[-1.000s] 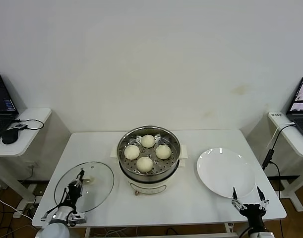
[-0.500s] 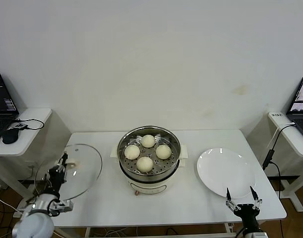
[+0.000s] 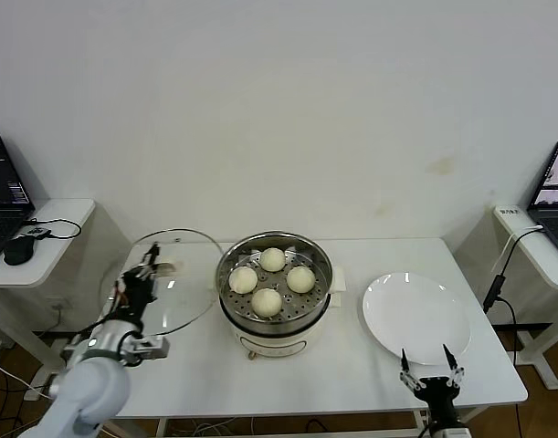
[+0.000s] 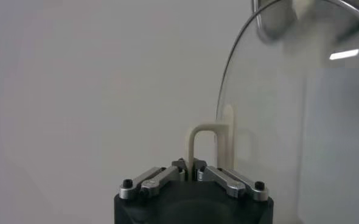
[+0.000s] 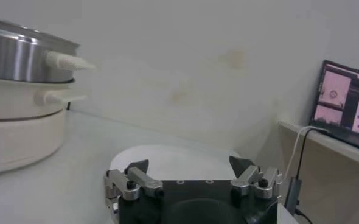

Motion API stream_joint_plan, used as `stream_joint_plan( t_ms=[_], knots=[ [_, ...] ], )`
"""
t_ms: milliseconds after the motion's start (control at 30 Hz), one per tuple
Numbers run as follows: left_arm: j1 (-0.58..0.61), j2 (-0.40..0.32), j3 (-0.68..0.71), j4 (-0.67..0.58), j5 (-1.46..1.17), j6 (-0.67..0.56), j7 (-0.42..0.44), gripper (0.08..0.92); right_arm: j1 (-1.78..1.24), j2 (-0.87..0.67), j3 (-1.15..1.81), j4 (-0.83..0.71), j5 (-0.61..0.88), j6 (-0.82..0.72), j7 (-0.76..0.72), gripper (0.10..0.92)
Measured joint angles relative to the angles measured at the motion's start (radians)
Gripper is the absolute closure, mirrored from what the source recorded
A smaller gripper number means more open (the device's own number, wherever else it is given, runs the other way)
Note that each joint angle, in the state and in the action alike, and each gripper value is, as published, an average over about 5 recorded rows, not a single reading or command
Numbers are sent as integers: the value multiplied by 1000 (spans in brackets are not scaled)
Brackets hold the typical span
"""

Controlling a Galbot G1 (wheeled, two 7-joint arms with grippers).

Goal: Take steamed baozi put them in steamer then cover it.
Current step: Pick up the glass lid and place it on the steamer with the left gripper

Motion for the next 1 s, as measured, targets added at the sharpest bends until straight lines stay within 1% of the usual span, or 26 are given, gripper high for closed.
stream_joint_plan(
  t_ms=[200,500,767,1000],
  knots=[
    [-118,-39,141,-1,57,64,64,863,14,15,-26,-22,-74,9,33,203],
    [-259,-165,305,40,216,114,173,863,22,26,-49,-44,-156,23,65,203],
    [-329,-283,381,115,315,144,229,863,21,31,-52,-56,-213,32,83,203],
    [-349,-371,410,175,380,152,254,863,17,33,-54,-61,-248,40,89,203]
  ],
)
